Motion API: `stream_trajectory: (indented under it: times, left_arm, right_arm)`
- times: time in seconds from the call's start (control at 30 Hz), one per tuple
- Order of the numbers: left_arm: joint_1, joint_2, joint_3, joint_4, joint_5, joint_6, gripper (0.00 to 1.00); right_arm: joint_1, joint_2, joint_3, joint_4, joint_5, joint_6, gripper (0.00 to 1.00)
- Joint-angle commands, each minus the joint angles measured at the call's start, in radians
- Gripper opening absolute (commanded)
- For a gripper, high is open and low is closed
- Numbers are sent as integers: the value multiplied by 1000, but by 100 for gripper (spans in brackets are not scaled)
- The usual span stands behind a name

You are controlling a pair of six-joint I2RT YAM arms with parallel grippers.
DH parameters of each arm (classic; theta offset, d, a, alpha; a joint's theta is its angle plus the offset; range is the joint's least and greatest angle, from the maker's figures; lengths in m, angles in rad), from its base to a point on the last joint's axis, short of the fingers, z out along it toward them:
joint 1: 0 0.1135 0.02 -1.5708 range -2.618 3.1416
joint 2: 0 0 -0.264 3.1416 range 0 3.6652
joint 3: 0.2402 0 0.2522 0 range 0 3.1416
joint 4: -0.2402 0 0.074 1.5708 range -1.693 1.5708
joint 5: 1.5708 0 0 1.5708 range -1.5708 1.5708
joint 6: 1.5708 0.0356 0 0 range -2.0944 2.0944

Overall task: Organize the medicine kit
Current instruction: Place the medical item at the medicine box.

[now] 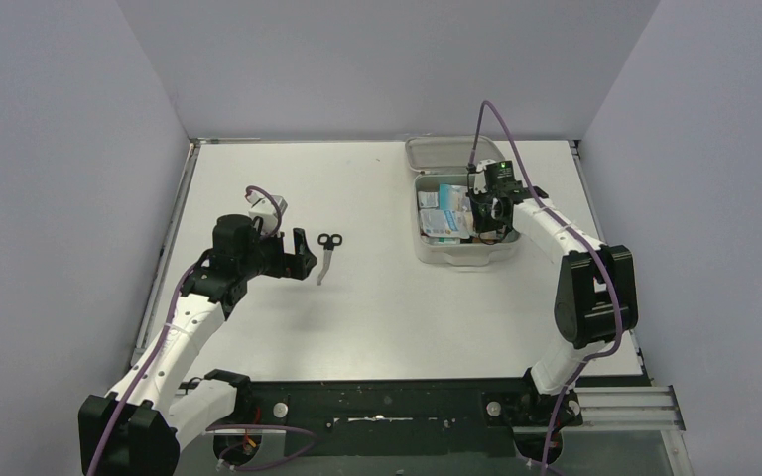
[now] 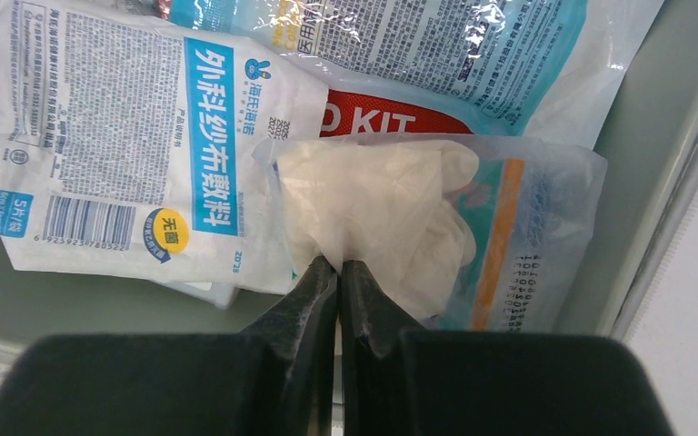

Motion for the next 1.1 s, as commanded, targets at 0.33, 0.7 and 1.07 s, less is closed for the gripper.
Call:
stream_trajectory:
  times: [0.33, 0.7, 1.07]
  left_arm:
    - [-5, 0, 19, 18, -16, 13, 97]
    - [-5, 29, 25, 1, -65, -9, 97]
    - [11, 173, 79, 32, -81, -65, 92]
  right_arm:
    - [-11, -3, -7, 28, 26, 115, 14]
    - [-17, -56, 65, -27, 64, 213, 43]
    - [4, -239, 43, 10, -85, 258, 91]
